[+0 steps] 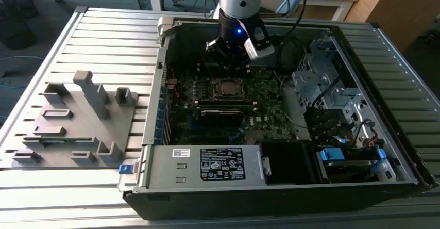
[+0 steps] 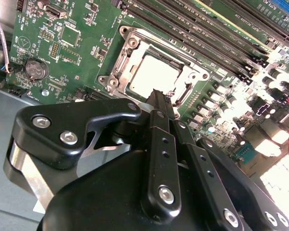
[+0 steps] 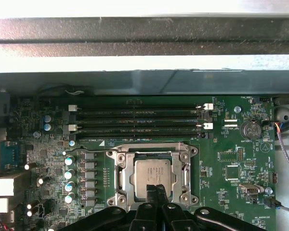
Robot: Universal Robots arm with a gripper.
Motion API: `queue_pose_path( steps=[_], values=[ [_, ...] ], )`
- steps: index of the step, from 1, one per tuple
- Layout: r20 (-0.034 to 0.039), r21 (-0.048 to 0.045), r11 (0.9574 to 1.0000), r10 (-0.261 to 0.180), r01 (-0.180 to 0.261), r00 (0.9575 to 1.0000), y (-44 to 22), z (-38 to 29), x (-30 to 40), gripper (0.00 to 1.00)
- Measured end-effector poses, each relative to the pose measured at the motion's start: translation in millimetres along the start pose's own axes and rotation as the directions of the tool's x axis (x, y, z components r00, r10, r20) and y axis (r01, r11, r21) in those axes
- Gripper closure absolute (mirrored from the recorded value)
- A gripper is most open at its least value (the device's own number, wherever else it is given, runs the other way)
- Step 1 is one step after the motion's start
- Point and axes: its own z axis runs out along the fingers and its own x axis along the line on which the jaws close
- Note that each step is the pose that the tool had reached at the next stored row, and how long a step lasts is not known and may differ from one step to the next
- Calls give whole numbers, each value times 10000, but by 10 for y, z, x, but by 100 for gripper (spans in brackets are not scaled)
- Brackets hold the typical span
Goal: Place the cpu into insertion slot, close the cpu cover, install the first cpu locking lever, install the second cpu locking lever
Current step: 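Install the first cpu locking lever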
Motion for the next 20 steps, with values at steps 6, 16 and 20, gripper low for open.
queue_pose_path(
  steps=[6,16,20],
  values=[
    [0,0,10000,-2,2,10000,0,0,0,90],
    [0,1,10000,0,0,10000,-5,-2,139,90],
    [0,1,10000,-1,1,10000,-8,-3,230,90]
  ],
)
